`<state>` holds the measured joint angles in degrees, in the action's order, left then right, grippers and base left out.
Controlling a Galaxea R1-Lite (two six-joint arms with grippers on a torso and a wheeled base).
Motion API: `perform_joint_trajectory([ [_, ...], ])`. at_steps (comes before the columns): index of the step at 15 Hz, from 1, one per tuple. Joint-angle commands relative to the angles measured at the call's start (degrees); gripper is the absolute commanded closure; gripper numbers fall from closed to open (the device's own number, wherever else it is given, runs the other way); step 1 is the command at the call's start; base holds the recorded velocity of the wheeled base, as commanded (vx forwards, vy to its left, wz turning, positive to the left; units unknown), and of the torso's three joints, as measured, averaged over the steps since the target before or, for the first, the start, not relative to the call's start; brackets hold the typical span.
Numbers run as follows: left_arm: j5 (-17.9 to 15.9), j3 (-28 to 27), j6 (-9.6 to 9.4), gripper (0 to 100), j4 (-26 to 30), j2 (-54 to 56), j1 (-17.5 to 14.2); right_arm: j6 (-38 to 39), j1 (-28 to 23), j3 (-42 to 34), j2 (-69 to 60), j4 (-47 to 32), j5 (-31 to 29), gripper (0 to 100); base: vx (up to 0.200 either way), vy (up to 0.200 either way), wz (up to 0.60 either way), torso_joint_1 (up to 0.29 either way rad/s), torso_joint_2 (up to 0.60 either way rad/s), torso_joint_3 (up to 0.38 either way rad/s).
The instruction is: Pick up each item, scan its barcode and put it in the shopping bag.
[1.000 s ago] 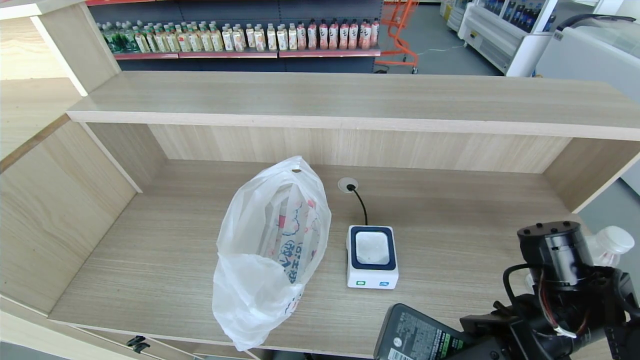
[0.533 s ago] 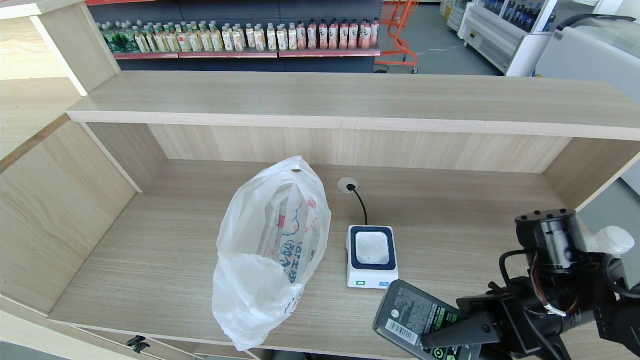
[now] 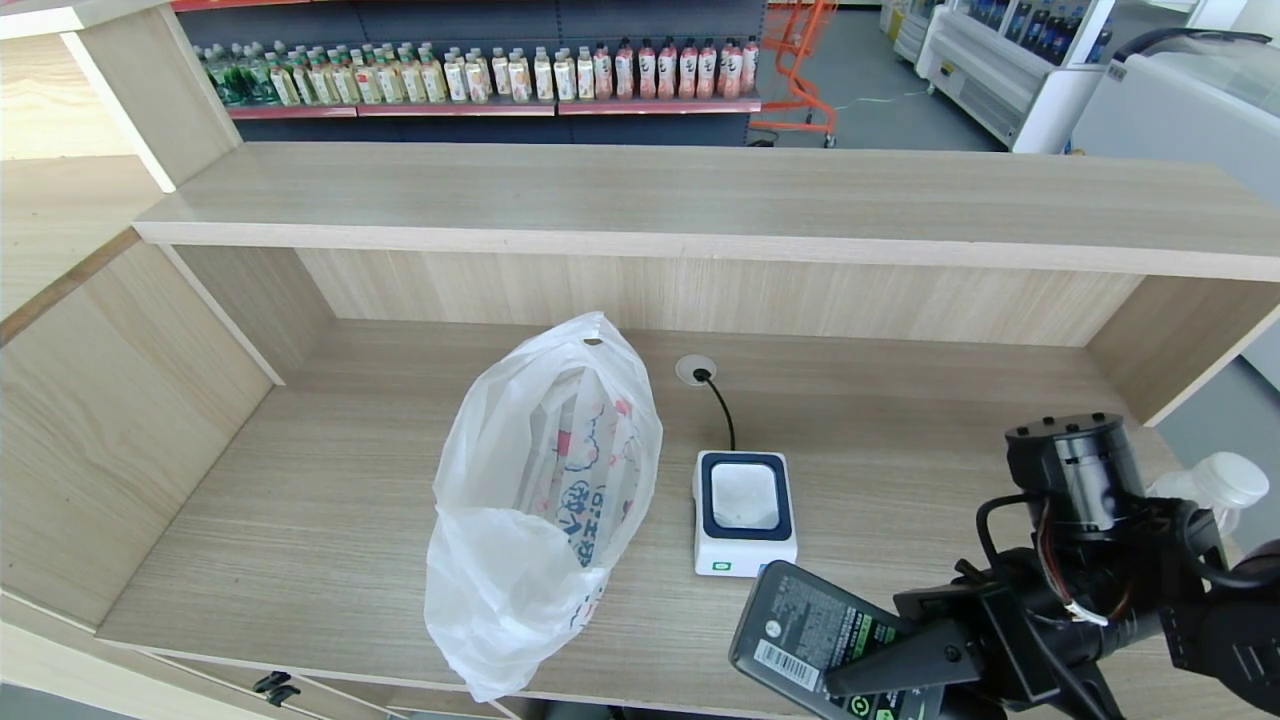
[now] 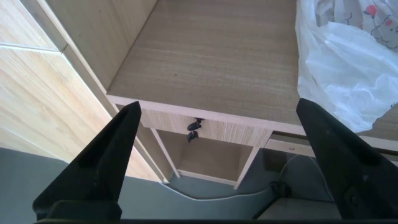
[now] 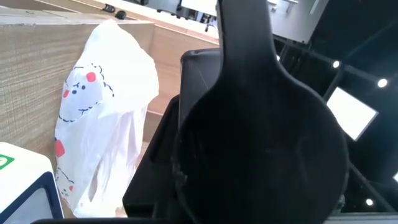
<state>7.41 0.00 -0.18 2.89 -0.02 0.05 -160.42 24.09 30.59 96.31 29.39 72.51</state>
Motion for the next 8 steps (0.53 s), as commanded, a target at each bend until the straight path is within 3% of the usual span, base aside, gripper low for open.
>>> perform_joint_trajectory([
  [1, -0.03, 0.0, 0.01, 0, 0.01, -0.06, 0.04, -1.39, 0.43, 0.09, 0.2, 0.05, 0.0, 100, 0.0, 0.0, 0.0, 0.0, 0.0, 0.0],
  [7, -0.03, 0.0, 0.01, 0, 0.01, -0.06, 0.04, -0.95, 0.17, -1.49, -2.7, -0.04, -0.79, 100, 0.0, 0.0, 0.0, 0.0, 0.0, 0.0],
  [8, -0.03, 0.0, 0.01, 0, 0.01, -0.06, 0.04, 5.29, -0.62, -1.58, -5.78, -0.91, -1.14, 100, 0.0, 0.0, 0.0, 0.0, 0.0, 0.0],
])
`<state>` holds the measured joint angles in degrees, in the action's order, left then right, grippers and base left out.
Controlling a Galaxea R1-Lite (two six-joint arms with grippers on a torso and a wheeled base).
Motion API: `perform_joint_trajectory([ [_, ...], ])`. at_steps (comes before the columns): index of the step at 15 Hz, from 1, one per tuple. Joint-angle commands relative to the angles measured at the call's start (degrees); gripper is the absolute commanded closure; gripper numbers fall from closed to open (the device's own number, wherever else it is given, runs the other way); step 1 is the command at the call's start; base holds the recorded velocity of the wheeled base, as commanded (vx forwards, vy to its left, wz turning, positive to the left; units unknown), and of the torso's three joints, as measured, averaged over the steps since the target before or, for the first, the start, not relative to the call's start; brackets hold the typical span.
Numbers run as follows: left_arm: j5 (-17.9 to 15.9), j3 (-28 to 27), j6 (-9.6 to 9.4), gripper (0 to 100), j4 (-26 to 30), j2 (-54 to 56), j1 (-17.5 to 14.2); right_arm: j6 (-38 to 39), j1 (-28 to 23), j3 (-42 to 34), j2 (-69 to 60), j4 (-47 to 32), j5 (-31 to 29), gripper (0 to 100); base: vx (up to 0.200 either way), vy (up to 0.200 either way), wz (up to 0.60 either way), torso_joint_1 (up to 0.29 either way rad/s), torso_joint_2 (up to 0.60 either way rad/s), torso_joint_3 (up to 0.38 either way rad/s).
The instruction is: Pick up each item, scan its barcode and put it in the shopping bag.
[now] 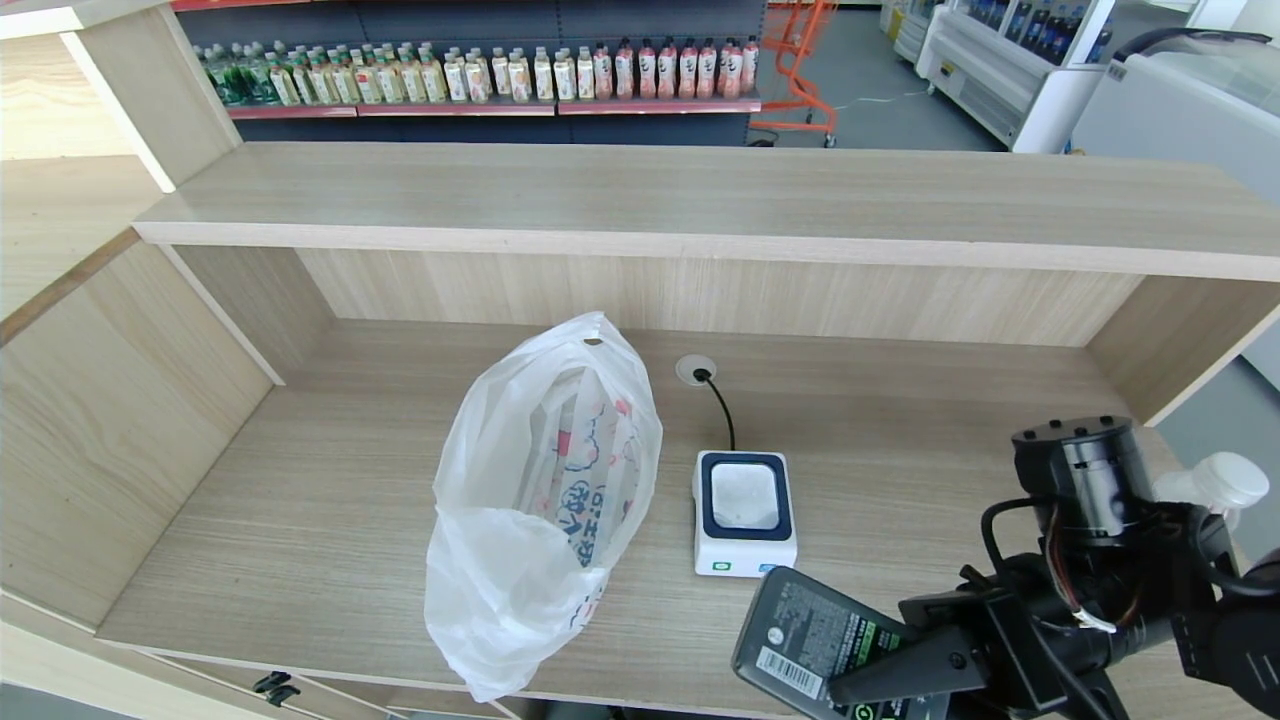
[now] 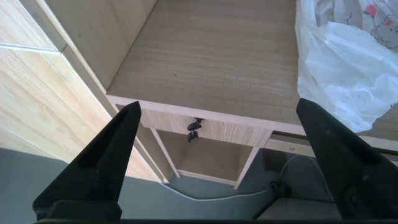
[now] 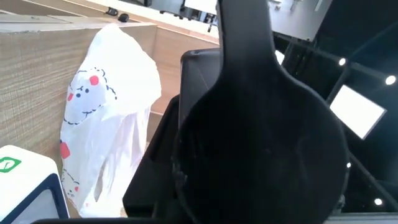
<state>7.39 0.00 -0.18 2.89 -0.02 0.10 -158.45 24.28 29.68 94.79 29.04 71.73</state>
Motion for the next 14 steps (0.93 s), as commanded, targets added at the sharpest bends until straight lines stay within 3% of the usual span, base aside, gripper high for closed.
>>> perform_joint_trajectory([
  [1, 0.0, 0.0, 0.01, 0, 0.01, -0.06, -0.01, 12.29, -2.84, 0.11, -7.25, -0.47, -0.71, 100, 0.0, 0.0, 0.0, 0.0, 0.0, 0.0],
  [3, 0.08, 0.0, 0.01, 0, 0.01, -0.06, -0.01, 28.73, -9.08, 3.19, -12.88, -0.39, -3.35, 100, 0.0, 0.0, 0.0, 0.0, 0.0, 0.0],
  [4, 0.0, 0.0, 0.01, 0, 0.01, 0.02, -0.01, 42.17, -13.12, 3.27, -15.08, -0.47, -10.56, 100, 0.0, 0.0, 0.0, 0.0, 0.0, 0.0],
  [6, 0.08, 0.0, 0.01, 0, 0.01, 0.02, -0.01, 61.6, -17.87, 3.54, -19.65, 2.16, -20.58, 100, 0.0, 0.0, 0.0, 0.0, 0.0, 0.0],
  [9, 0.0, 0.0, 0.01, 0, 0.01, -0.06, -0.01, 78.21, -22.0, -1.38, -21.14, -0.03, -20.75, 100, 0.0, 0.0, 0.0, 0.0, 0.0, 0.0],
  [12, 0.08, 0.0, 0.01, 0, 0.01, -0.06, -0.01, 127.6, -14.88, 4.68, -18.5, -2.41, -23.39, 100, 0.0, 0.0, 0.0, 0.0, 0.0, 0.0],
  [14, 0.0, 0.0, 0.01, 0, 0.01, 0.02, -0.01, 160.91, -8.81, 10.22, -16.31, -2.14, -33.67, 100, 0.0, 0.0, 0.0, 0.0, 0.0, 0.0],
])
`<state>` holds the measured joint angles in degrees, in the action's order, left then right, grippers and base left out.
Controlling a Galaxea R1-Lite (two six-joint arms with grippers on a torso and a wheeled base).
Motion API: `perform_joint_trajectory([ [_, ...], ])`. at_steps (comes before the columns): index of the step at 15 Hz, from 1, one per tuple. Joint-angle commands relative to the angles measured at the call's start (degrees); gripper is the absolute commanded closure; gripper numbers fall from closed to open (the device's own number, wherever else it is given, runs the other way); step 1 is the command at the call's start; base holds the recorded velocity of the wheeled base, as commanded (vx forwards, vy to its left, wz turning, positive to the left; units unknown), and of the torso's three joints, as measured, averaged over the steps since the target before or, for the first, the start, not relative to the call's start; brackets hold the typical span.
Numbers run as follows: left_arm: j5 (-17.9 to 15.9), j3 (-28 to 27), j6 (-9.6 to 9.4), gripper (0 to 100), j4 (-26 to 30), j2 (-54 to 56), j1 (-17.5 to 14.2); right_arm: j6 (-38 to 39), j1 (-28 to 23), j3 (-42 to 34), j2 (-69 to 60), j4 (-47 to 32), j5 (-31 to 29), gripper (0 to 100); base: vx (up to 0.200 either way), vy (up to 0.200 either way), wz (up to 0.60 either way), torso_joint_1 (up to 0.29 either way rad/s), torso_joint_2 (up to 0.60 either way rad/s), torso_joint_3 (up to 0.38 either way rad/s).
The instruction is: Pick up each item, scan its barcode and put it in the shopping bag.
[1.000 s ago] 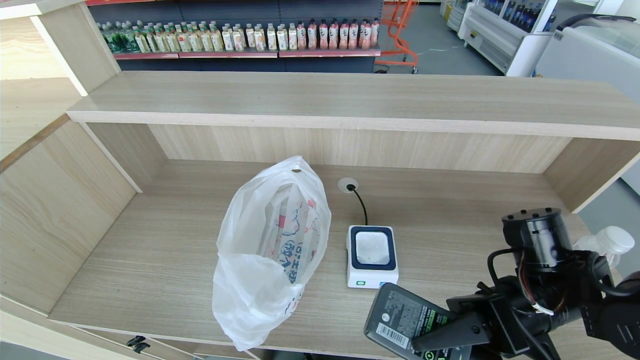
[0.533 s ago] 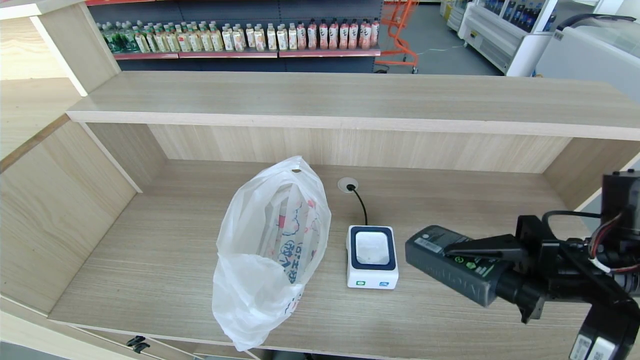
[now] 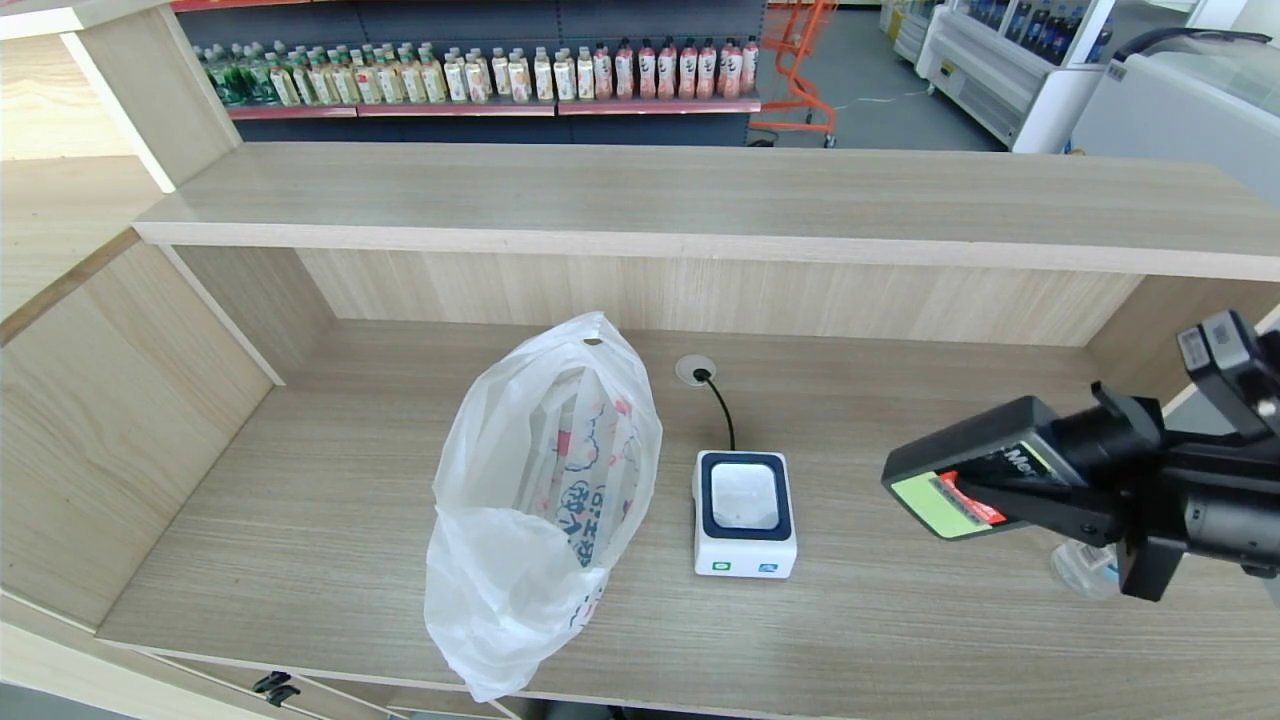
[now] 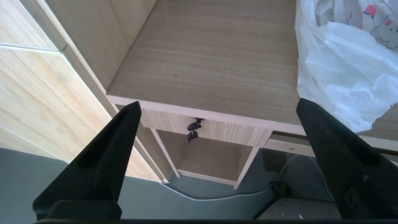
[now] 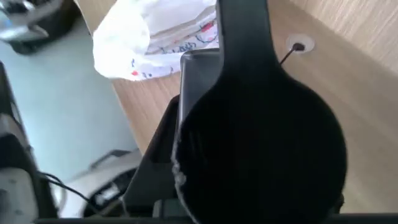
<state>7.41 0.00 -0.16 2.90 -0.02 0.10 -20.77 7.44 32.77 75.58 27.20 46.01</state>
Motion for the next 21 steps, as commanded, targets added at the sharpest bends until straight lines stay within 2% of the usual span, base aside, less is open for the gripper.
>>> perform_joint_trajectory([
  [1, 0.06, 0.0, -0.02, 0, 0.0, 0.02, -0.01, 40.02, 10.76, 10.03, 5.1, 0.14, -12.26, 100, 0.0, 0.0, 0.0, 0.0, 0.0, 0.0],
  [2, 0.06, 0.0, -0.02, 0, 0.0, -0.06, -0.01, 48.99, 12.16, 11.35, 7.47, 0.31, -16.04, 100, 0.0, 0.0, 0.0, 0.0, 0.0, 0.0],
  [3, 0.06, 0.0, -0.02, 0, 0.0, -0.06, -0.01, 51.53, 12.6, 11.62, 9.41, 0.31, -18.23, 100, 0.0, 0.0, 0.0, 0.0, 0.0, 0.0],
  [4, 0.06, 0.0, -0.02, 0, 0.0, 0.02, -0.01, 52.5, 13.39, 11.26, 13.98, 0.22, -22.54, 100, 0.0, 0.0, 0.0, 0.0, 0.0, 0.0],
  [7, 0.06, 0.0, -0.02, 0, 0.0, 0.02, -0.01, 53.47, 14.1, 11.0, 19.69, 0.31, -23.77, 100, 0.0, 0.0, 0.0, 0.0, 0.0, 0.0],
  [10, 0.06, 0.0, -0.02, 0, 0.0, 0.02, -0.01, 53.29, 17.09, 12.58, 22.68, 0.58, -24.47, 100, 0.0, 0.0, 0.0, 0.0, 0.0, 0.0],
  [13, -0.03, 0.0, -0.02, 0, 0.0, 0.02, -0.01, 52.94, 21.92, 15.04, 26.99, 2.69, -29.92, 100, 0.0, 0.0, 0.0, 0.0, 0.0, 0.0],
  [17, 0.06, 0.0, -0.02, 0, 0.0, 0.02, -0.01, 45.91, 23.68, 16.71, 31.56, 3.21, -32.47, 100, 0.0, 0.0, 0.0, 0.0, 0.0, 0.0],
  [21, 0.06, 0.0, -0.02, 0, 0.0, 0.02, -0.01, 44.68, 24.03, 19.88, 33.75, 3.21, -32.65, 100, 0.0, 0.0, 0.0, 0.0, 0.0, 0.0],
])
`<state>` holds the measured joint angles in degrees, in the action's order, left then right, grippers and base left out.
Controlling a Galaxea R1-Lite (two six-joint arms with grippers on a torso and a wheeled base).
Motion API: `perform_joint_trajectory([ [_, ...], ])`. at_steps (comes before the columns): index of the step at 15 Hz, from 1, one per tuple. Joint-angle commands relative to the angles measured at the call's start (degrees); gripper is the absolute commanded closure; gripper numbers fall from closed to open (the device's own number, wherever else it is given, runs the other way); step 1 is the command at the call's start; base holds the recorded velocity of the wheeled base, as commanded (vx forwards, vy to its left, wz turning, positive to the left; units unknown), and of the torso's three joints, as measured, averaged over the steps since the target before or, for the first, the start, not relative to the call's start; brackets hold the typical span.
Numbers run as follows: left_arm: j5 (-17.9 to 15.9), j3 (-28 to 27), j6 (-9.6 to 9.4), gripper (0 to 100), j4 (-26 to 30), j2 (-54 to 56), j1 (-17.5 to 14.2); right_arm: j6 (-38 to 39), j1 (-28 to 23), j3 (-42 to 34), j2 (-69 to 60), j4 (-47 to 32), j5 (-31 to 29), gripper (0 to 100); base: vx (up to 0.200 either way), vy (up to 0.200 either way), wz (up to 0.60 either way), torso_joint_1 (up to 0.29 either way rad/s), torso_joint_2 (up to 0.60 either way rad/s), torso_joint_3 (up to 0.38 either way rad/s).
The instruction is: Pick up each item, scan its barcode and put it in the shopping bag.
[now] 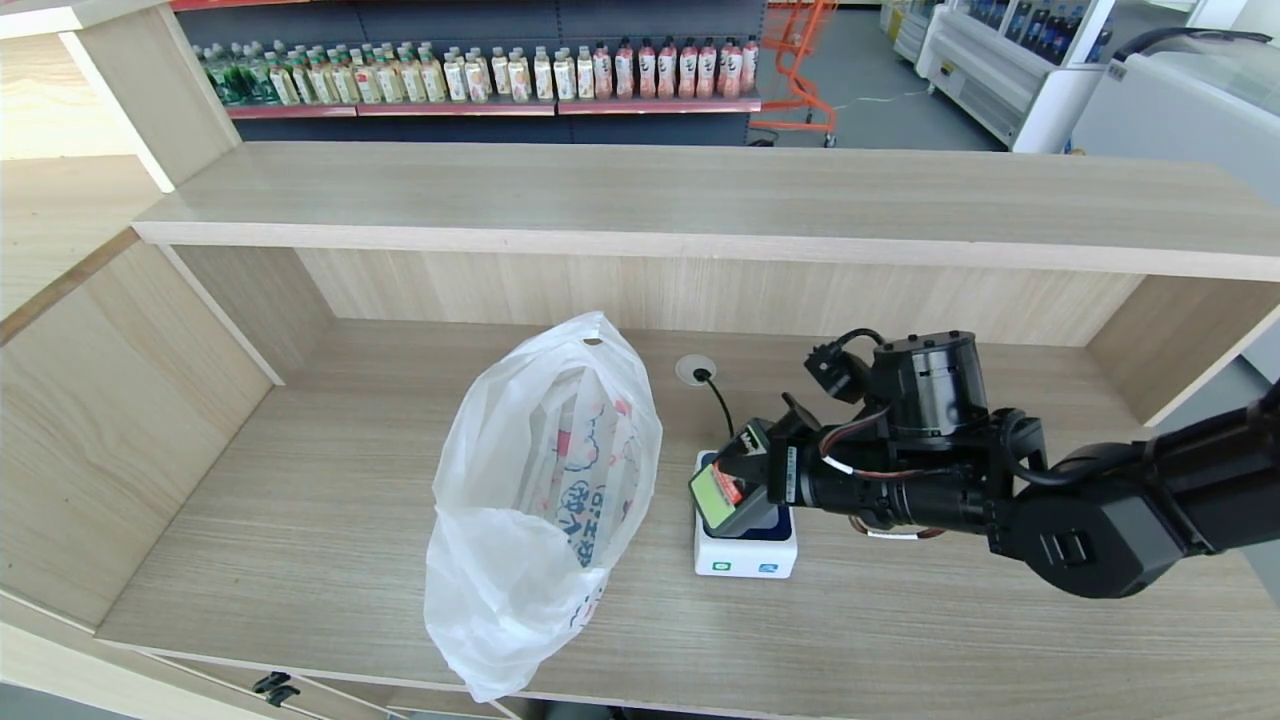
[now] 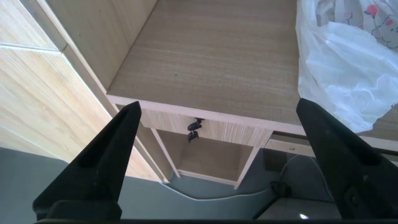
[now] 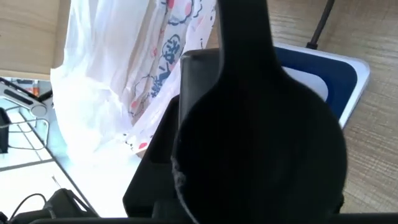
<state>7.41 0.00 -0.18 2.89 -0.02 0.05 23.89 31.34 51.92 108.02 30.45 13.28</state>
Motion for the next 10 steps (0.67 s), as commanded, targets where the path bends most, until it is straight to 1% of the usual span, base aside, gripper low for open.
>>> perform_joint_trajectory([
  [1, 0.06, 0.0, 0.01, 0, 0.01, 0.02, 0.04, -0.51, 0.12, 1.34, 1.84, -0.13, -0.8, 100, 0.0, 0.0, 0.0, 0.0, 0.0, 0.0],
  [7, 0.06, 0.0, 0.01, 0, 0.01, 0.02, 0.04, -2.54, 0.12, 0.73, 1.58, -0.22, -1.23, 100, 0.0, 0.0, 0.0, 0.0, 0.0, 0.0],
  [10, 0.06, 0.0, 0.01, 0, 0.01, -0.06, 0.04, -2.45, 0.12, 0.99, -2.29, -0.22, -1.06, 100, 0.0, 0.0, 0.0, 0.0, 0.0, 0.0],
])
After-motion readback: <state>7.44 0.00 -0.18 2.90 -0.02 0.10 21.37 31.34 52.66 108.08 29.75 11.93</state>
